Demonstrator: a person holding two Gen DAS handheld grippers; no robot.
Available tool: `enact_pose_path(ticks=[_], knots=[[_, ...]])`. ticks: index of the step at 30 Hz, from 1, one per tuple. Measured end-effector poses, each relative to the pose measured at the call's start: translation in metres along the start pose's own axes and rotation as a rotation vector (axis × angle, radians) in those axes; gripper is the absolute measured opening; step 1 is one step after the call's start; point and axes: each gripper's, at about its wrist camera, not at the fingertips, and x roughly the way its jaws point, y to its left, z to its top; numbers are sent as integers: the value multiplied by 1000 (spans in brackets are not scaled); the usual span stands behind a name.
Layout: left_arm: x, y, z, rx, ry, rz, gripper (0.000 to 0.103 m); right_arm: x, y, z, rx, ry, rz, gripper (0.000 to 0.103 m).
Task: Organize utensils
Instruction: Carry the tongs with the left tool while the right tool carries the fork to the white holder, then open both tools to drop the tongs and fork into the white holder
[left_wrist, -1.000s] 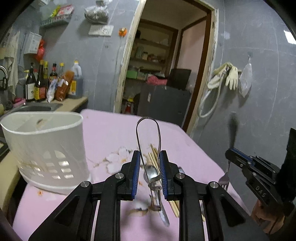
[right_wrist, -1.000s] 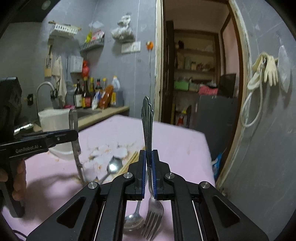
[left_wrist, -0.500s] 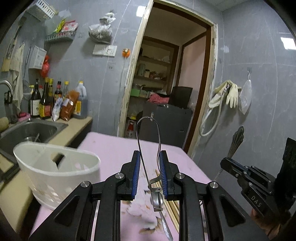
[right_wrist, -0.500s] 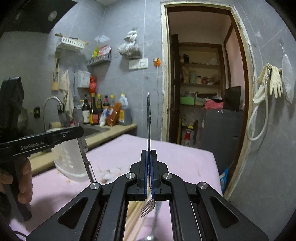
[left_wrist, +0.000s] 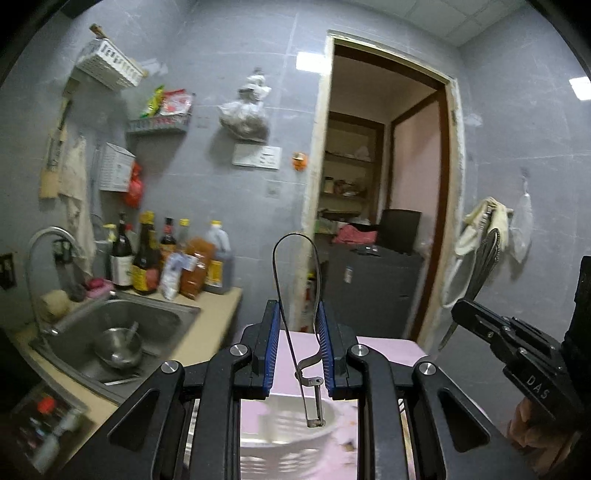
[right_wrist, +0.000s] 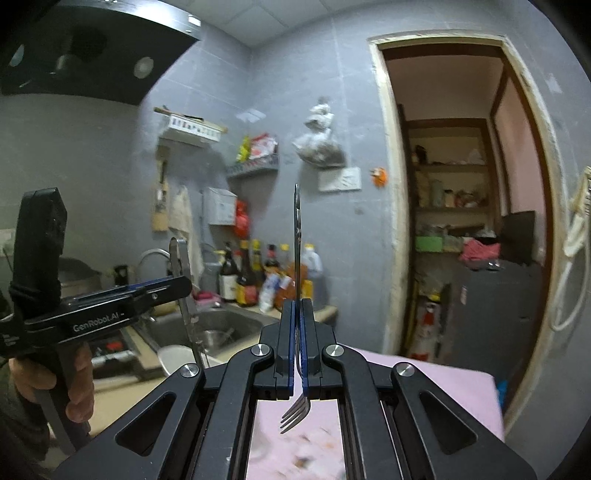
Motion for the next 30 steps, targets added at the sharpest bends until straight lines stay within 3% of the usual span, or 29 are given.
enact_pose_path(ticks=[6, 10, 20, 30], knots=[[0, 59, 5, -9, 0, 59, 17, 35, 32, 8, 29, 24, 44, 0], [11, 83, 0, -23, 23, 93, 17, 54, 47, 3, 2, 38, 10, 0], [59, 91, -42, -34, 181, 113, 17, 99, 48, -37, -18, 187, -15, 0], [73, 87, -73, -47, 263, 110, 17, 116, 44, -71, 23, 296, 19, 3]])
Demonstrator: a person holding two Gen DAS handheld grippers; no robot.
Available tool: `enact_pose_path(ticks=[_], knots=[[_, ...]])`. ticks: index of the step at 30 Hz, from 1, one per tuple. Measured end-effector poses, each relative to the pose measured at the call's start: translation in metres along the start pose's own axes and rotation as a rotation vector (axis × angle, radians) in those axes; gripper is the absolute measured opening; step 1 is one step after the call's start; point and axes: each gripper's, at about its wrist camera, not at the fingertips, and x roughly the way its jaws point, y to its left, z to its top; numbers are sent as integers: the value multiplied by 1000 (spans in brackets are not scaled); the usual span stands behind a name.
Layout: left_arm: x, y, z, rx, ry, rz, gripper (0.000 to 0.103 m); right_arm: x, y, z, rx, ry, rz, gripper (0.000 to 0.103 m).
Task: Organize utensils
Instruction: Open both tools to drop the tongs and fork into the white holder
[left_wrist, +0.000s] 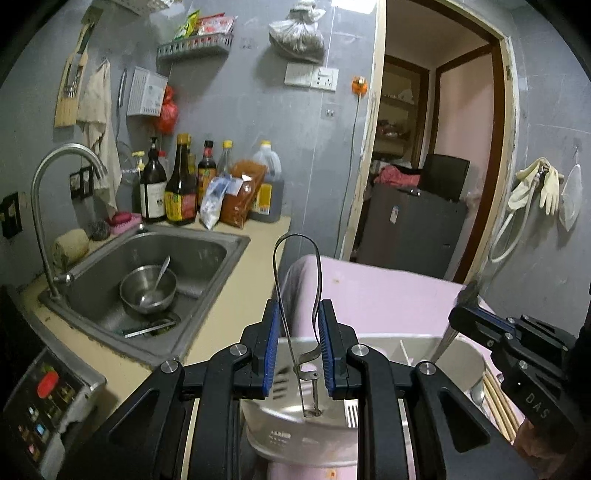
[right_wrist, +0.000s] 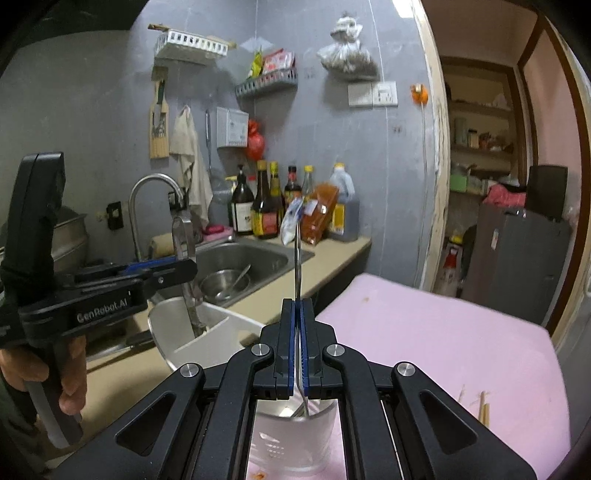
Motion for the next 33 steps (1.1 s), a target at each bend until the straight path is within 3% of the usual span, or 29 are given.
enact_pose_path(ticks=[4, 7, 11, 14, 19, 21, 25, 27, 31, 33], knots=[[1, 3, -8, -45, 12, -15, 17, -3, -1, -1, 9, 4, 17, 5], [-2, 3, -9, -70, 18, -33, 20, -7, -4, 0, 23, -3, 39, 17], [-14, 2, -6, -88, -21, -39, 35, -17, -5, 2, 16, -34, 52, 20], [-25, -1, 0, -102, -50, -42, 36, -28, -8, 3, 18, -66, 50, 21], [-42, -18, 8, -88, -105, -60, 49, -52, -18, 6, 33, -150, 19, 33], [-48, -27, 10, -91, -124, -72, 52, -64, -24, 6, 43, -181, -4, 48], [-59, -49, 12, -87, -178, -89, 65, -91, -40, 7, 60, -249, -71, 62], [-64, -63, 12, -81, -203, -107, 75, -108, -49, 6, 63, -288, -106, 80], [-69, -88, 10, -66, -229, -143, 86, -140, -66, 2, 52, -347, -184, 92], [-71, -100, 8, -63, -243, -157, 97, -155, -76, -1, 47, -365, -213, 103]])
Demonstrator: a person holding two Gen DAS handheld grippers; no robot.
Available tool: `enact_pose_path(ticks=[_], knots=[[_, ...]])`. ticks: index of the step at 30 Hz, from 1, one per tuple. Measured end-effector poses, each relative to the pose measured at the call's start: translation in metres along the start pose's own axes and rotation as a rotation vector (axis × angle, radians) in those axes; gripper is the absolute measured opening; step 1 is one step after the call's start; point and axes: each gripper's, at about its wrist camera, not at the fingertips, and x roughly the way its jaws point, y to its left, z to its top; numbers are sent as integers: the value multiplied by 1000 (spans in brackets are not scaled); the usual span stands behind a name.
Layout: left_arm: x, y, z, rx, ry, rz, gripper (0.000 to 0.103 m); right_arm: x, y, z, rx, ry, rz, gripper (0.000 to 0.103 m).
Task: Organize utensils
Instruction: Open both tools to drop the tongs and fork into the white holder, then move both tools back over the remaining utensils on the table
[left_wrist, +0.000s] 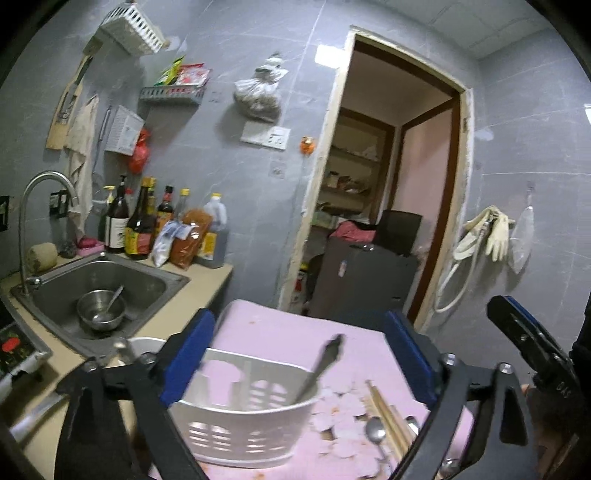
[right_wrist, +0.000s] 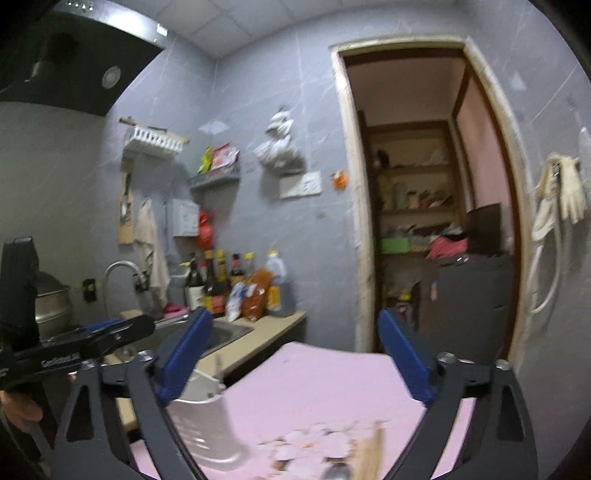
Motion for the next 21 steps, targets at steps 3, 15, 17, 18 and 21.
enact_pose_path(ticks=[3, 15, 17, 18, 21], knots=[[0, -19, -5, 11, -10, -30, 99, -19, -18, 2, -16, -21, -39, 103], [26, -89, -38, 130, 95, -102, 99, -44, -79, -19, -41, 77, -144, 103], [35, -99, -47, 163, 135, -104, 99, -42, -89, -28, -38, 125, -148, 103], [38, -102, -52, 172, 150, -103, 99, -41, -94, -33, -39, 146, -153, 103], [51, -110, -68, 201, 224, -91, 99, -36, -105, -47, -45, 225, -158, 103]])
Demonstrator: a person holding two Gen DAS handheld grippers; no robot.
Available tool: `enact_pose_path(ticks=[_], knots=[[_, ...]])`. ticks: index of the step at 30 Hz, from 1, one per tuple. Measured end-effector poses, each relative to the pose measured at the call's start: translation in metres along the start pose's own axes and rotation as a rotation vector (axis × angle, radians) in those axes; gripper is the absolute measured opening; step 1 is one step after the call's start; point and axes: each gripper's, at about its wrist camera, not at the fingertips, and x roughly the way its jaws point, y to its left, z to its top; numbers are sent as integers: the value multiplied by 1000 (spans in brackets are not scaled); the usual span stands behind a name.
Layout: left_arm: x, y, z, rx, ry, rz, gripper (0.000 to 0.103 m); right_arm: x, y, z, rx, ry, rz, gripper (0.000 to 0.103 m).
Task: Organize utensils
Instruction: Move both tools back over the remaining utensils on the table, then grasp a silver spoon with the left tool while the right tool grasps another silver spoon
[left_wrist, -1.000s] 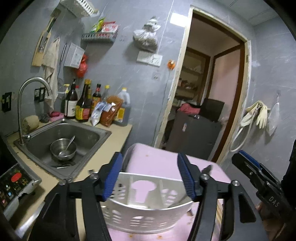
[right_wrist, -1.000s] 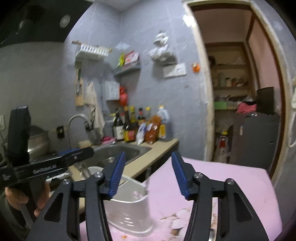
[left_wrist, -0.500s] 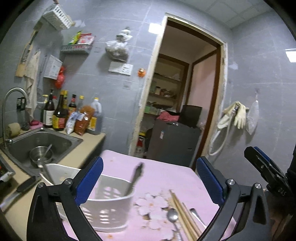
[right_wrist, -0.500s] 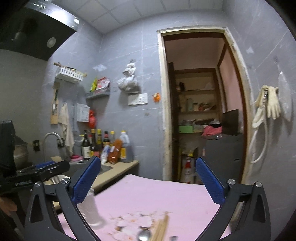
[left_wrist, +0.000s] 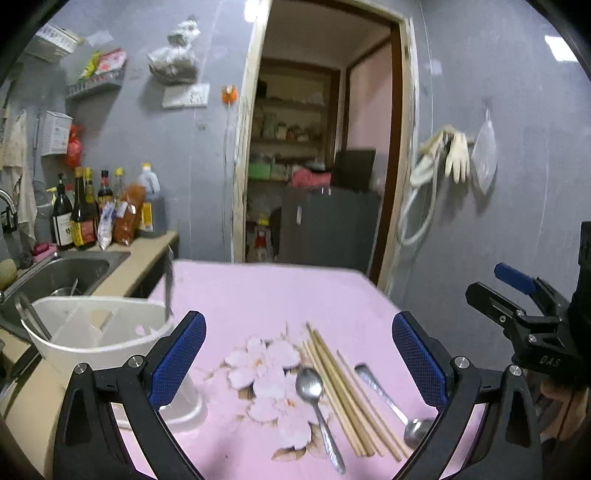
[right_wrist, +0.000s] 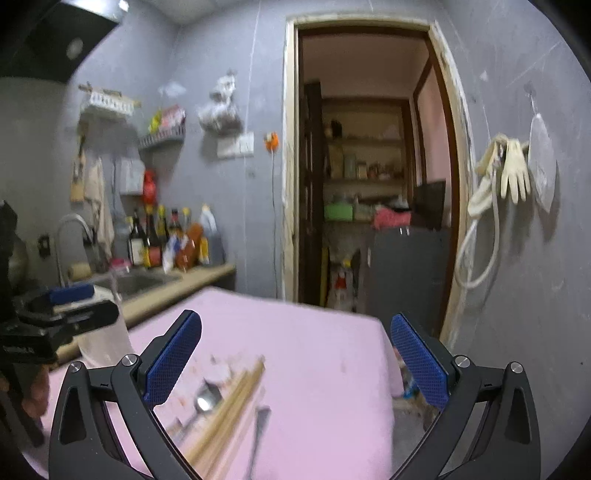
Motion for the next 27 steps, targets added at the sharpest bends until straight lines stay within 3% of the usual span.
enact_pose_path(ticks=[5, 7, 9, 14, 17, 20, 27], knots=[[23, -4, -22, 9, 145, -15, 98, 16, -11, -25, -4, 158, 4, 103], [31, -5, -33, 29, 186, -1, 98, 20, -13, -34, -3, 210, 32, 97], [39, -4, -41, 34, 234, 0, 95, 26, -11, -42, -13, 265, 54, 82], [62, -2, -58, 27, 380, -31, 83, 43, -3, -57, -24, 401, 128, 58], [74, -4, -69, 47, 448, -38, 68, 51, 6, -64, -52, 467, 154, 45], [86, -4, -76, 62, 497, -35, 61, 58, 9, -71, -56, 521, 190, 43], [107, 7, -82, 38, 548, -6, 60, 66, 17, -79, -82, 585, 191, 39]])
